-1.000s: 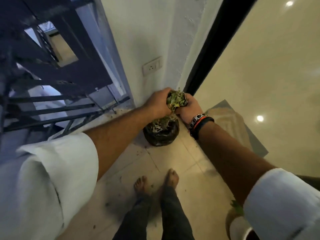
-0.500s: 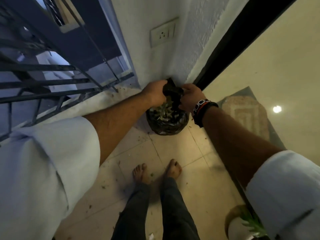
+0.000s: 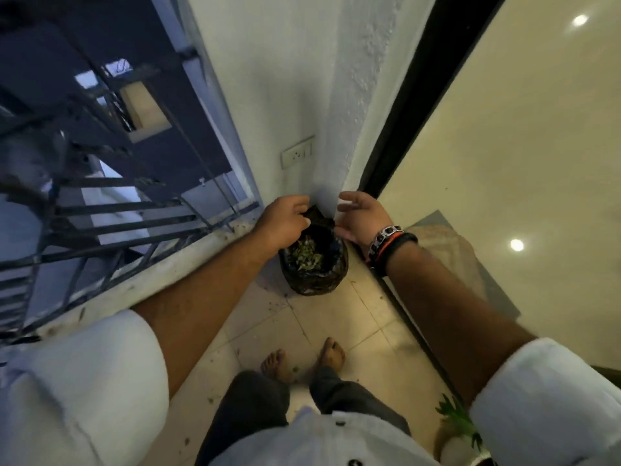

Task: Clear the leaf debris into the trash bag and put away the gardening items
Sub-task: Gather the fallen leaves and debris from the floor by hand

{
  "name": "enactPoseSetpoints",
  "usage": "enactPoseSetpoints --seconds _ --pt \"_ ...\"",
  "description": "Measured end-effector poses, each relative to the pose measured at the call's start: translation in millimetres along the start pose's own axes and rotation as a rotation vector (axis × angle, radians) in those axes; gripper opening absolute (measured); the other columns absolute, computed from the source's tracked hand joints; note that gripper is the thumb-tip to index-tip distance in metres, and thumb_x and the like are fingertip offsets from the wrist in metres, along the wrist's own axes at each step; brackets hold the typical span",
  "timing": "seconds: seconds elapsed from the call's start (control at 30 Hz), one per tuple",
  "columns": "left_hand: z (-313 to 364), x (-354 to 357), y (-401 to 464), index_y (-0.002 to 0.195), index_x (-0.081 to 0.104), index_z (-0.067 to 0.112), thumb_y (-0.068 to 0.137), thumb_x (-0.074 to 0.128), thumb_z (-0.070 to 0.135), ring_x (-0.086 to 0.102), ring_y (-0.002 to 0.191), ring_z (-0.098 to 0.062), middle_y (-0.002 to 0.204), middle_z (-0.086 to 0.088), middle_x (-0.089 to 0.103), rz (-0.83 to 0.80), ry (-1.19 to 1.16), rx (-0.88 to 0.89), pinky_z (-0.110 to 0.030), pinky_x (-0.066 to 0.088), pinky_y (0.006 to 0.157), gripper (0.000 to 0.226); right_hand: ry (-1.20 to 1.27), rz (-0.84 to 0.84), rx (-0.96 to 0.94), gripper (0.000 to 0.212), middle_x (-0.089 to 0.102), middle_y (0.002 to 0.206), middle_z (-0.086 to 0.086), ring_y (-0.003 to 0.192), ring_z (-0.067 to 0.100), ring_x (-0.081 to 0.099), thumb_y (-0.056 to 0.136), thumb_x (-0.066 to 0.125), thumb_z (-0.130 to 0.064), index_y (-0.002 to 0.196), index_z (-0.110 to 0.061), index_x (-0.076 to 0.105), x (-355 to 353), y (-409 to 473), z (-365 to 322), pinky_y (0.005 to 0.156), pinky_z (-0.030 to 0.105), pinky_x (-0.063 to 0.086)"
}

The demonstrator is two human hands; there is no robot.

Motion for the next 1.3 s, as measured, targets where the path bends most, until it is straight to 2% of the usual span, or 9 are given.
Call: enactPoseSetpoints --seconds 0.17,0.37,0.47,0.57,0.7,0.77,0.87,1.0,1.3 --pt "46 -4 -45 0.146 0.046 0.013 0.09 0.066 0.007 0.056 0.125 -0.022 0.14 -0.007 0.056 0.015 -0.029 0.084 -0.047 0.048 0.105 0.059 0.161 0.068 -0.016 0.042 0.058 0.088 0.001 0.084 0.021 0.061 0.085 0.043 0.015 0.098 -0.022 0.058 -8 -65 -12 0.071 0.033 0.057" --pt "90 12 -80 0.142 0.051 0.019 0.088 0.065 0.01 0.06 0.119 -0.02 0.135 -0.003 0.06 -0.112 0.04 0.245 -0.049 0.051 0.101 0.056 0.289 0.229 -0.109 0.044 0.055 0.092 0.006 0.082 0.025 0.056 0.084 0.045 0.018 0.114 -0.012 0.056 -25 -126 -22 0.072 0.037 0.052" --pt "107 21 -103 0.142 0.05 0.017 0.091 0.063 0.007 0.06 0.12 -0.021 0.136 -0.005 0.059 -0.22 0.081 0.328 -0.05 0.051 0.101 0.054 0.436 0.34 -0.126 0.044 0.054 0.092 0.006 0.076 0.021 0.054 0.085 0.044 0.02 0.115 -0.009 0.056 -29 -162 -15 0.072 0.038 0.053" --pt "120 34 -129 0.143 0.049 0.02 0.093 0.061 0.006 0.059 0.12 -0.017 0.137 0.0 0.059 -0.341 0.156 0.399 -0.045 0.052 0.102 0.053 0.515 0.459 -0.148 0.043 0.054 0.102 0.008 0.085 0.024 0.056 0.084 0.046 0.018 0.113 -0.013 0.057 -36 -199 0 0.086 0.044 0.054" --pt "138 57 -167 0.142 0.05 0.023 0.092 0.061 0.008 0.06 0.115 -0.014 0.136 0.004 0.059 -0.465 0.249 0.487 -0.043 0.054 0.097 0.054 0.659 0.598 -0.195 0.045 0.053 0.095 0.005 0.08 0.022 0.054 0.084 0.043 0.022 0.114 -0.01 0.055 -43 -252 15 0.083 0.041 0.054" --pt "148 77 -194 0.141 0.051 0.024 0.091 0.063 0.008 0.06 0.115 -0.014 0.133 0.004 0.06 -0.519 0.289 0.556 -0.043 0.054 0.097 0.054 0.721 0.683 -0.214 0.047 0.054 0.095 0.005 0.078 0.02 0.055 0.084 0.041 0.022 0.115 -0.01 0.056 -50 -283 30 0.079 0.037 0.055" --pt "158 110 -242 0.142 0.051 0.021 0.092 0.062 0.006 0.06 0.116 -0.015 0.135 0.002 0.06 -0.644 0.321 0.635 -0.043 0.054 0.097 0.053 0.751 0.812 -0.216 0.051 0.056 0.106 0.005 0.089 0.021 0.06 0.083 0.044 0.019 0.12 -0.014 0.057 -62 -329 57 0.085 0.038 0.058" --pt "156 158 -314 0.141 0.052 0.018 0.091 0.062 0.005 0.06 0.116 -0.016 0.133 0.0 0.061 -0.796 0.344 0.727 -0.043 0.053 0.099 0.053 0.825 0.974 -0.257 0.046 0.054 0.105 0.006 0.087 0.021 0.058 0.086 0.043 0.019 0.117 -0.012 0.056 -77 -402 95 0.09 0.043 0.054" --pt "72 258 -488 0.137 0.056 0.018 0.089 0.063 0.003 0.063 0.111 -0.017 0.123 -0.001 0.065 -1.111 0.483 0.861 -0.044 0.054 0.097 0.051 0.962 1.332 -0.226 0.046 0.057 0.102 0.005 0.091 0.024 0.059 0.085 0.046 0.018 0.113 -0.017 0.057 -56 -565 250 0.083 0.042 0.055"
Point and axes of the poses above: each hand's wrist, its own y-axis towards the middle knuckle, its own x-axis out of the palm, z = x × y, the point moved 9 cm from there along y, towards the middle knuckle
